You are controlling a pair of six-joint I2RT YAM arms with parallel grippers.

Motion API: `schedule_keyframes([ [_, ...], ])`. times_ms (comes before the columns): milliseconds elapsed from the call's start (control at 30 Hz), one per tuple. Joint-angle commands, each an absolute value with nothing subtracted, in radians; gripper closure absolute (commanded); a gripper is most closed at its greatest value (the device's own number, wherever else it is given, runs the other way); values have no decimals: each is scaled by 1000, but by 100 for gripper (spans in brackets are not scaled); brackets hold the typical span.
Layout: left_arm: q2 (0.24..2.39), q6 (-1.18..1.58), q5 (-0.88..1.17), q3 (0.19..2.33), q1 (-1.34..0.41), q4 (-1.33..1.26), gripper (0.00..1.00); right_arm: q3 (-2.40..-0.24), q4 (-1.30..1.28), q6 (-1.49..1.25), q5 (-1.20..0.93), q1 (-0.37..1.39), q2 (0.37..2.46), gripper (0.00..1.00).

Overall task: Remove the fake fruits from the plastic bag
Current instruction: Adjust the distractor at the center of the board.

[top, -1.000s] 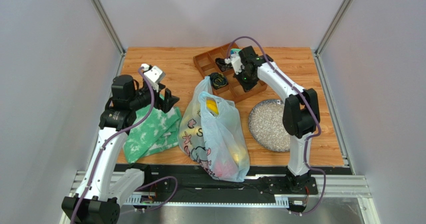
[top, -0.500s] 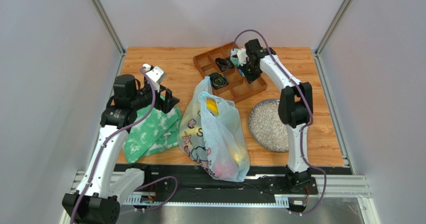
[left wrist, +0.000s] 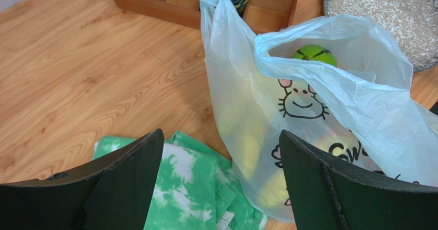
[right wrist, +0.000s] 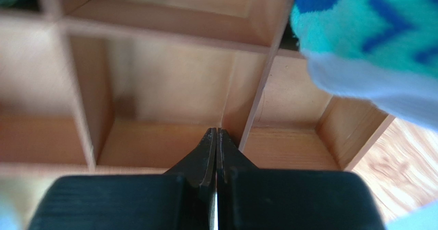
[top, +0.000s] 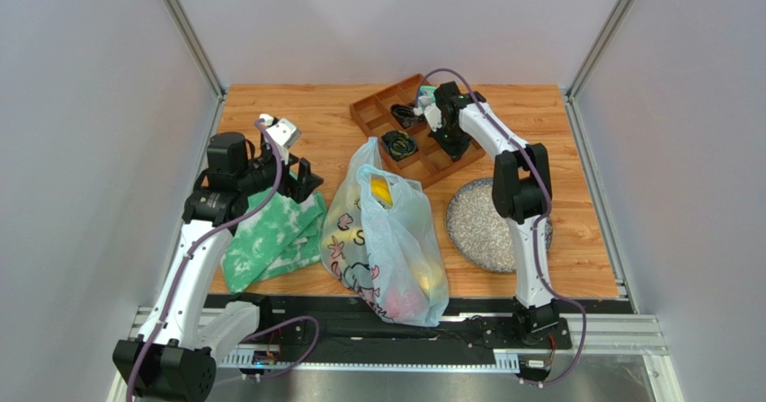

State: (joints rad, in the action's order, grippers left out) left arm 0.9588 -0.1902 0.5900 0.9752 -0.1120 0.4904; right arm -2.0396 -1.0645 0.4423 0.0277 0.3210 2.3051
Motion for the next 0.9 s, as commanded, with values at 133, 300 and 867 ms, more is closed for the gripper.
schedule_keyframes([
  [133, 986, -186, 607, 1017, -115, 440, 9, -2319, -910, 503, 336, 199, 2450, 100],
  [300, 1023, -141, 644, 1032, -115, 425, 9, -2503, -847, 480, 298, 187, 2475, 100],
  [867, 1506, 26, 713, 1506, -192, 532, 8, -1484, -1120, 509, -108, 232, 1658, 44],
])
